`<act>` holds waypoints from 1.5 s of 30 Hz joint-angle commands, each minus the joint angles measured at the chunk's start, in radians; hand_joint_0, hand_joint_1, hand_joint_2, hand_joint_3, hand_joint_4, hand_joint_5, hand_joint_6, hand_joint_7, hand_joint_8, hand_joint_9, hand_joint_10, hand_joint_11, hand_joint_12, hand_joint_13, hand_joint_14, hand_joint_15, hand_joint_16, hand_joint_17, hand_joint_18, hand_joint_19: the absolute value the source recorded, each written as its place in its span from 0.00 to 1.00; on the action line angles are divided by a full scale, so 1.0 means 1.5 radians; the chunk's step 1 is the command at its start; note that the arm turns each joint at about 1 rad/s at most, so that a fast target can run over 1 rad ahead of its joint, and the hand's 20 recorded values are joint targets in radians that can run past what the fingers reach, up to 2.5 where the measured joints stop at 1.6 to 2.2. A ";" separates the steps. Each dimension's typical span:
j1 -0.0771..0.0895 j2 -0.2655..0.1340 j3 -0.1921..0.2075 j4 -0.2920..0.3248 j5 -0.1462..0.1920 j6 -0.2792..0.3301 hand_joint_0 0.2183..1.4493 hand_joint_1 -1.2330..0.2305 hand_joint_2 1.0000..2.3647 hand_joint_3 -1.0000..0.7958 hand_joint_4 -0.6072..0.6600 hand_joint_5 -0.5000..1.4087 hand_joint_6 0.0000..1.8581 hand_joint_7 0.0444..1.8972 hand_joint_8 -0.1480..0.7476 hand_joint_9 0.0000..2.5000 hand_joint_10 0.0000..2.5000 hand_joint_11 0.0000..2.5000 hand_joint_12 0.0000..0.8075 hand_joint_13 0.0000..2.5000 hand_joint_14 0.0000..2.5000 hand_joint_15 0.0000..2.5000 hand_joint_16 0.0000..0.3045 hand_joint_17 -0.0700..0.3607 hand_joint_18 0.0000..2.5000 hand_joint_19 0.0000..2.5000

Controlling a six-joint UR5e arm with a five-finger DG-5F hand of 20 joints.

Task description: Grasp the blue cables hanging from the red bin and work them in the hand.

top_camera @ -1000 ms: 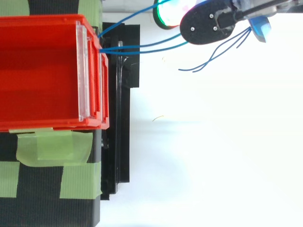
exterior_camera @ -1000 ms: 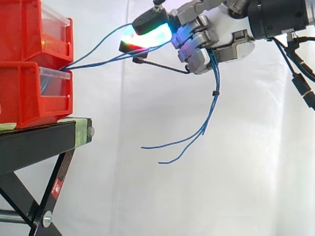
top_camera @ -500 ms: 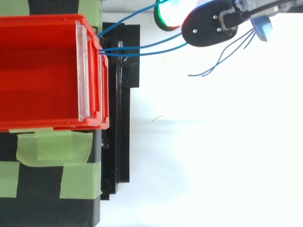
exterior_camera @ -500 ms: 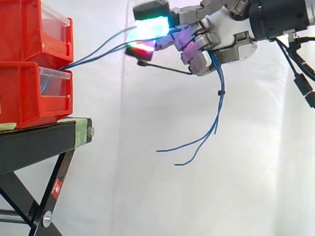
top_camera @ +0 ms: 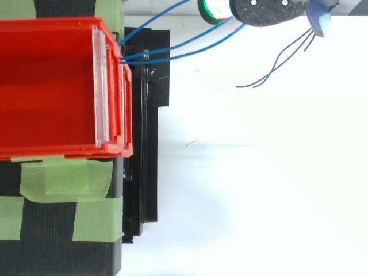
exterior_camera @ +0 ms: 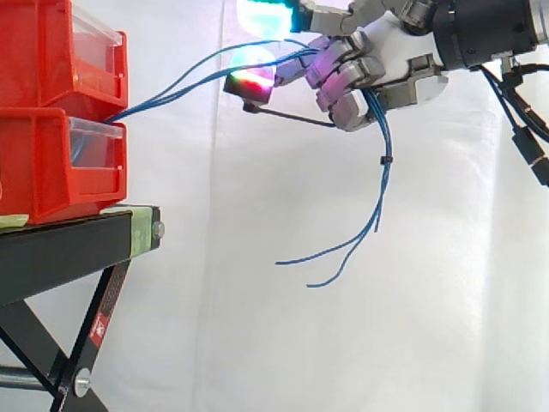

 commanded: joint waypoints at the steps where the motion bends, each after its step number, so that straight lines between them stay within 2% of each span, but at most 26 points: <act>1: 0.000 0.000 0.000 0.002 0.001 -0.011 0.47 0.38 0.00 0.08 0.68 0.39 0.27 0.64 0.64 0.64 1.00 1.00 0.90 0.76 1.00 0.79 0.74 0.55 0.88 0.29; 9: -0.003 0.000 0.000 -0.001 0.001 -0.017 0.46 0.38 0.00 0.00 0.69 0.40 0.28 0.64 0.64 0.64 1.00 1.00 0.90 0.76 1.00 0.79 0.74 0.55 0.88 0.29; 16: -0.005 0.000 -0.001 0.002 0.000 -0.024 0.46 0.37 0.00 0.00 0.69 0.41 0.28 0.64 0.64 0.64 1.00 1.00 0.90 0.76 1.00 0.79 0.74 0.55 0.88 0.29; 25: -0.006 0.000 -0.001 0.003 0.036 -0.031 0.46 0.37 0.00 0.00 0.69 0.41 0.28 0.64 0.64 0.64 1.00 1.00 0.90 0.76 1.00 0.79 0.74 0.55 0.88 0.29; 26: -0.007 0.000 0.000 0.002 0.046 -0.031 0.46 0.37 0.00 0.00 0.69 0.42 0.28 0.64 0.64 0.64 1.00 1.00 0.90 0.76 1.00 0.79 0.74 0.55 0.88 0.29; 30: -0.011 0.000 0.000 0.003 0.061 -0.036 0.46 0.37 0.00 0.00 0.69 0.41 0.28 0.64 0.64 0.64 1.00 1.00 0.90 0.76 1.00 0.79 0.74 0.55 0.88 0.29; 36: -0.014 0.000 0.000 0.004 0.062 -0.045 0.49 0.37 0.00 0.02 0.68 0.42 0.28 0.64 0.64 0.64 1.00 1.00 0.90 0.76 1.00 0.79 0.74 0.55 0.88 0.29; 45: -0.016 0.000 0.004 0.036 0.063 -0.088 0.49 0.37 0.00 0.01 0.68 0.42 0.28 0.64 0.64 0.64 1.00 1.00 0.90 0.76 1.00 0.79 0.74 0.55 0.88 0.29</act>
